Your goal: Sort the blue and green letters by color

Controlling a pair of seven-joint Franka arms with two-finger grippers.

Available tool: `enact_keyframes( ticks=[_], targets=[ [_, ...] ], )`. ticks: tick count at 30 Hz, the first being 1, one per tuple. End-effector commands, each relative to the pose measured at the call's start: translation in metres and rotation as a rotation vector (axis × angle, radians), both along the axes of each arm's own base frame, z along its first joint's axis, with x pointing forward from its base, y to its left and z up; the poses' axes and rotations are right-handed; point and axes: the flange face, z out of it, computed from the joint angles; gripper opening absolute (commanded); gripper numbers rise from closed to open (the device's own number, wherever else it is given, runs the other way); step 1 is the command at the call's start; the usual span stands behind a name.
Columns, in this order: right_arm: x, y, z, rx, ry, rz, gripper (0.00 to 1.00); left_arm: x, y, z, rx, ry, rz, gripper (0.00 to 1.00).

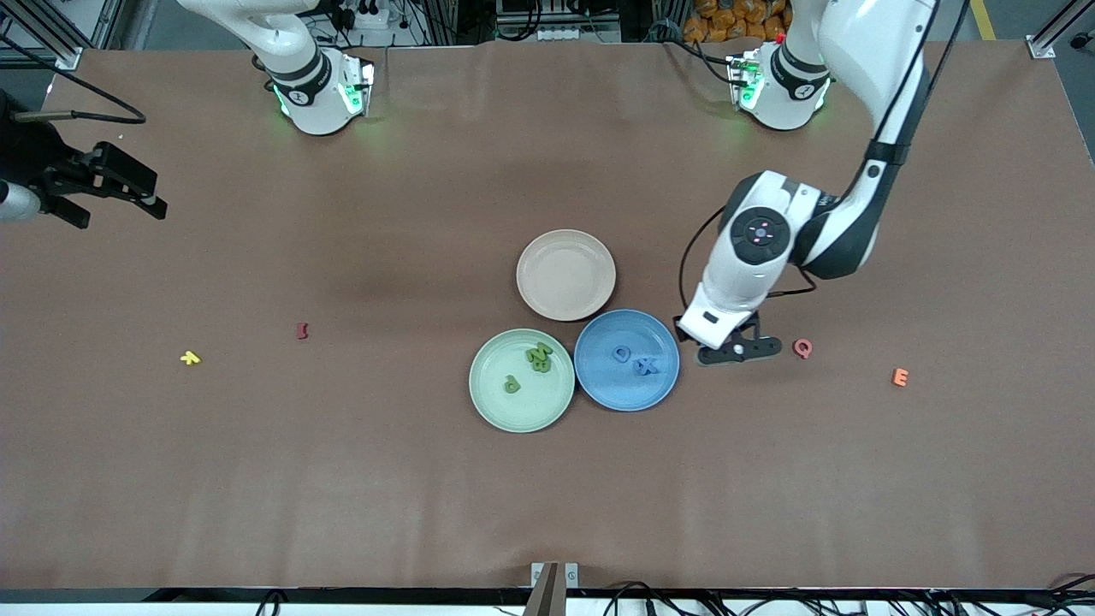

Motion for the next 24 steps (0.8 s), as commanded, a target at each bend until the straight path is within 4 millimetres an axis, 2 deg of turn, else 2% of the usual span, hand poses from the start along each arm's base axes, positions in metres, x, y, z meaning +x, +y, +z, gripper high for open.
enact_keyframes(
  ticks=[1, 10, 19, 20, 21, 22, 23, 24],
  targets=[
    [-0.01, -0.003, 0.001, -0.011, 0.004, 0.007, 1.0, 0.011, -0.026, -0.01, -0.028, 0.013, 0.077, 0.0],
    [-0.01, -0.009, -0.01, -0.058, 0.041, -0.004, 1.0, 0.004, -0.074, -0.036, -0.033, 0.019, 0.138, 0.0],
    [-0.01, -0.009, -0.016, -0.059, 0.053, 0.004, 1.0, 0.006, -0.078, -0.038, -0.034, 0.016, 0.148, 0.0],
    [-0.01, -0.009, -0.017, -0.059, 0.054, 0.004, 1.0, 0.006, -0.078, -0.038, -0.033, 0.016, 0.146, 0.1],
    [-0.011, -0.008, -0.019, -0.059, 0.059, 0.006, 1.0, 0.007, -0.076, -0.038, -0.033, 0.016, 0.149, 0.44],
    [-0.01, -0.008, -0.021, -0.059, 0.062, 0.006, 1.0, 0.007, -0.075, -0.038, -0.031, 0.015, 0.149, 0.84],
    [-0.01, -0.007, -0.022, -0.059, 0.062, 0.007, 1.0, 0.007, -0.075, -0.038, -0.03, 0.014, 0.146, 0.94],
    [-0.01, -0.007, -0.023, -0.059, 0.062, 0.007, 1.0, 0.007, -0.075, -0.038, -0.031, 0.015, 0.147, 0.96]
  ],
)
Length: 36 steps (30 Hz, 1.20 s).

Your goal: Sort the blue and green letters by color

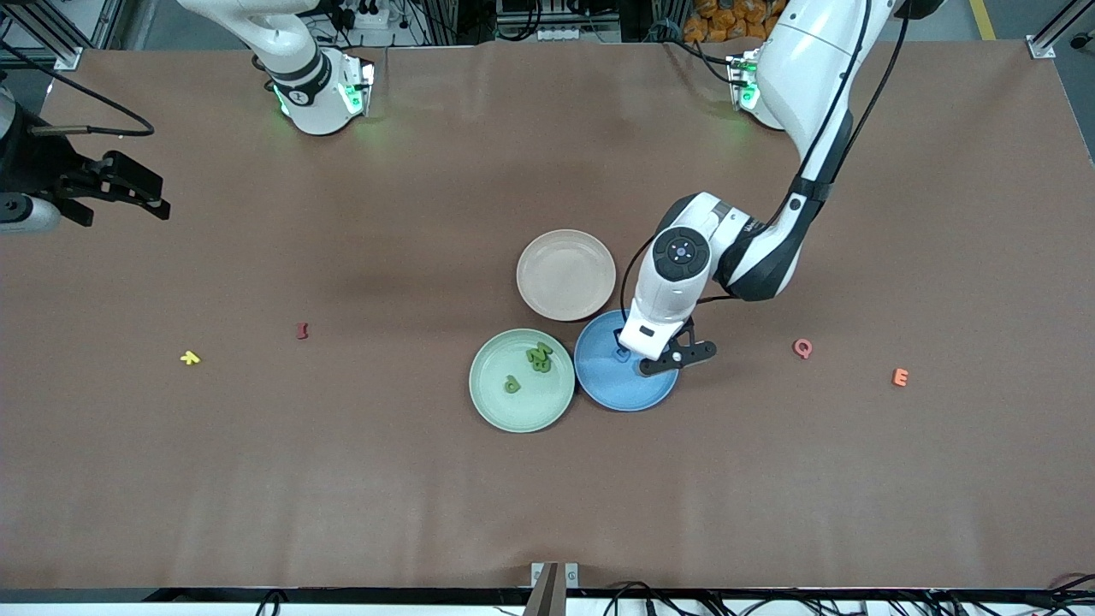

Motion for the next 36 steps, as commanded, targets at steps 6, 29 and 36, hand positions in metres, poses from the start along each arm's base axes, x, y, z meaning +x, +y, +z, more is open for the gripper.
enact_keyframes(
  ticks=[6, 29, 36],
  targets=[
    [-0.008, 0.0, -0.006, -0.014, 0.001, 0.014, 1.0, 0.007, 0.003, 0.003, 0.001, 0.005, 0.026, 1.0],
    [-0.01, 0.013, -0.015, -0.02, -0.008, 0.034, 1.0, 0.067, 0.128, 0.045, 0.041, -0.026, -0.076, 1.0],
    [-0.01, 0.014, -0.012, -0.019, -0.01, 0.035, 1.0, 0.089, 0.202, 0.053, 0.055, -0.027, -0.155, 1.0]
  ],
)
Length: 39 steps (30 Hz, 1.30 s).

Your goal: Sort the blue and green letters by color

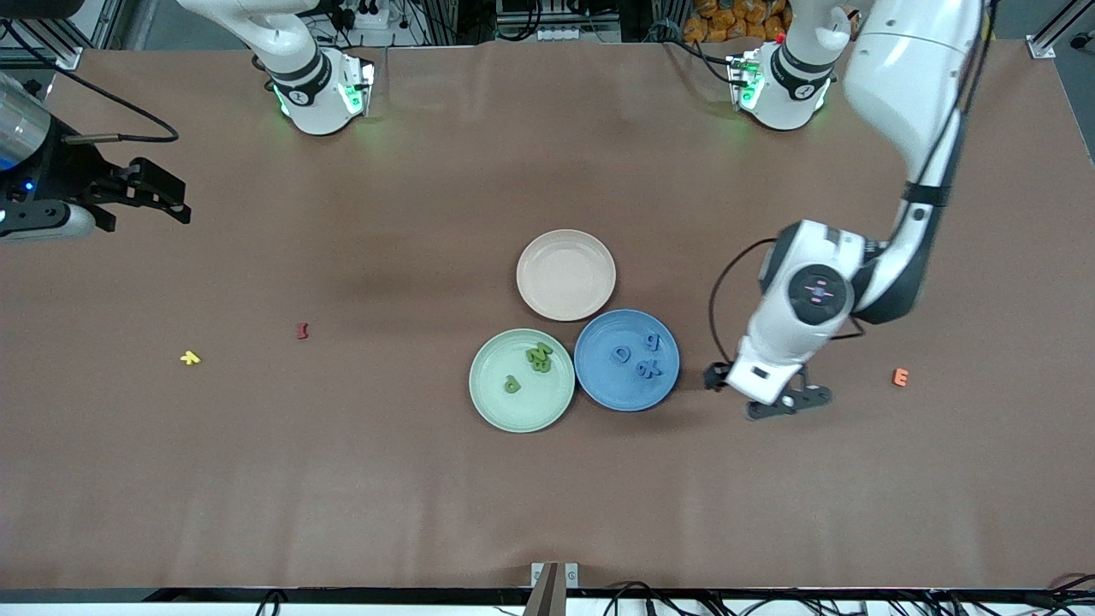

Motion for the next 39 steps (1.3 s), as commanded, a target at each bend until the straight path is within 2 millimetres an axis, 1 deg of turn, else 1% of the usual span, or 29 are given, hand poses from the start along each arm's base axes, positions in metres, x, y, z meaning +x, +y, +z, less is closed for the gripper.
enact_keyframes(
  ticks=[1, 4, 6, 11, 13, 15, 20, 23, 26, 27, 28, 30, 32, 33, 36, 37, 39],
  targets=[
    [-0.008, 0.001, 0.003, -0.014, -0.008, 0.012, 1.0, 0.008, 0.045, 0.012, 0.024, 0.006, -0.069, 1.0],
    [-0.008, 0.0, 0.007, -0.014, -0.009, 0.009, 1.0, 0.012, 0.072, 0.014, 0.03, 0.009, -0.097, 1.0],
    [-0.008, -0.001, 0.008, -0.014, -0.008, 0.007, 1.0, 0.016, 0.098, 0.016, 0.036, 0.011, -0.116, 1.0],
    [-0.008, -0.001, 0.011, -0.013, -0.012, 0.004, 1.0, 0.022, 0.154, 0.022, 0.049, 0.013, -0.175, 1.0],
    [-0.008, 0.0, 0.011, -0.013, -0.013, 0.003, 1.0, 0.022, 0.173, 0.022, 0.047, 0.02, -0.19, 1.0],
    [-0.008, -0.001, 0.012, -0.013, -0.015, 0.001, 1.0, 0.022, 0.182, 0.022, 0.044, 0.022, -0.208, 1.0],
    [-0.008, -0.002, 0.015, -0.013, -0.021, -0.002, 1.0, 0.02, 0.188, 0.018, 0.044, 0.03, -0.206, 1.0],
    [-0.008, -0.001, 0.016, -0.011, -0.024, -0.002, 1.0, 0.023, 0.189, 0.026, 0.045, 0.015, -0.198, 1.0],
    [-0.008, 0.0, 0.022, -0.005, -0.037, 0.0, 1.0, 0.022, 0.187, 0.031, 0.017, 0.038, -0.173, 1.0],
    [-0.008, 0.0, 0.024, -0.005, -0.042, 0.0, 1.0, 0.024, 0.186, 0.038, 0.005, 0.04, -0.165, 1.0],
    [-0.008, 0.001, 0.026, -0.003, -0.046, 0.001, 1.0, 0.028, 0.189, 0.049, 0.001, 0.034, -0.153, 1.0],
    [-0.008, 0.001, 0.028, -0.004, -0.051, 0.001, 1.0, 0.032, 0.192, 0.064, -0.001, 0.049, -0.143, 1.0],
    [-0.008, 0.001, 0.028, -0.004, -0.051, 0.003, 1.0, 0.035, 0.192, 0.083, -0.001, 0.062, -0.139, 1.0],
    [-0.008, 0.0, 0.028, -0.004, -0.051, 0.001, 1.0, 0.036, 0.193, 0.095, -0.001, 0.06, -0.138, 1.0],
    [-0.008, -0.001, 0.027, -0.009, -0.05, -0.001, 1.0, 0.033, 0.194, 0.123, -0.018, 0.072, -0.126, 1.0],
    [-0.008, -0.002, 0.027, -0.01, -0.05, -0.001, 1.0, 0.03, 0.193, 0.135, -0.032, 0.067, -0.12, 1.0],
    [-0.007, -0.001, 0.027, -0.01, -0.052, -0.001, 1.0, 0.025, 0.196, 0.152, -0.048, 0.065, -0.105, 1.0]
  ],
)
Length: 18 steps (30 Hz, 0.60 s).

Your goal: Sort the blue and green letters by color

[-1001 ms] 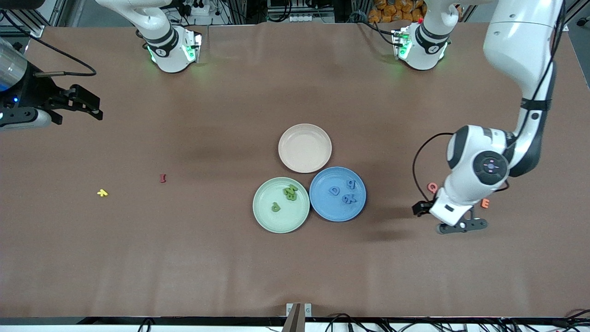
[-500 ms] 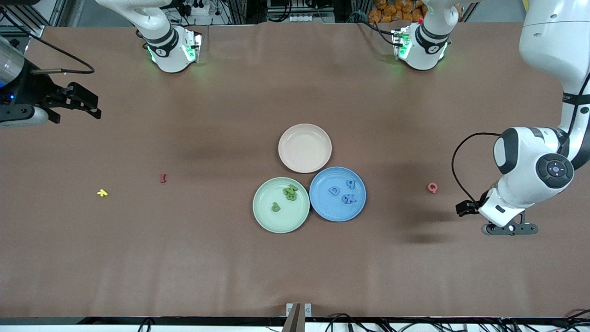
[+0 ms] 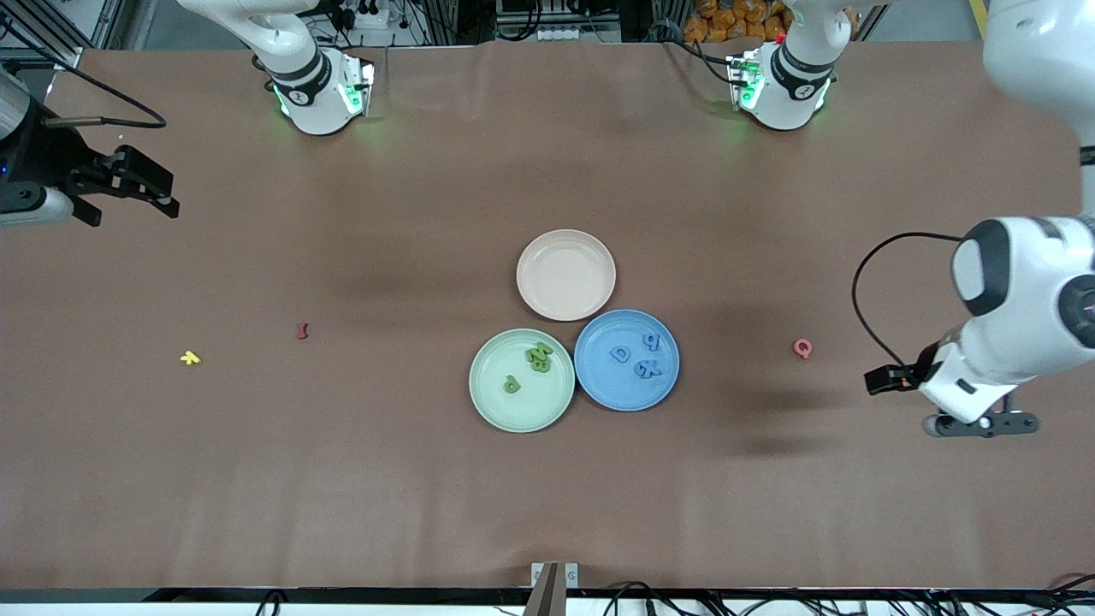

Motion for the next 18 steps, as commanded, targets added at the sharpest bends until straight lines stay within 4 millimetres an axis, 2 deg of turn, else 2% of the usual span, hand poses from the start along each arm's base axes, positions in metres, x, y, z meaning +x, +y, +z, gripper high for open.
enact_keyframes(
  ticks=[1, 4, 7, 13, 18],
  targets=[
    [-0.004, -0.002, 0.006, -0.014, -0.009, -0.001, 1.0, -0.014, 0.002, 0.058, -0.045, 0.001, 0.03, 1.0],
    [-0.003, -0.002, 0.002, -0.016, -0.002, -0.001, 1.0, -0.024, 0.002, 0.088, -0.045, -0.006, 0.032, 1.0],
    [-0.002, -0.004, 0.0, -0.016, 0.003, -0.004, 1.0, -0.04, -0.003, 0.126, -0.042, -0.024, 0.024, 1.0],
    [-0.001, -0.002, -0.004, -0.018, 0.012, -0.001, 1.0, -0.082, -0.008, 0.198, -0.06, -0.034, 0.024, 1.0],
    [0.001, -0.001, -0.01, -0.019, 0.026, 0.002, 1.0, -0.111, -0.007, 0.235, -0.072, -0.046, 0.029, 1.0]
  ],
)
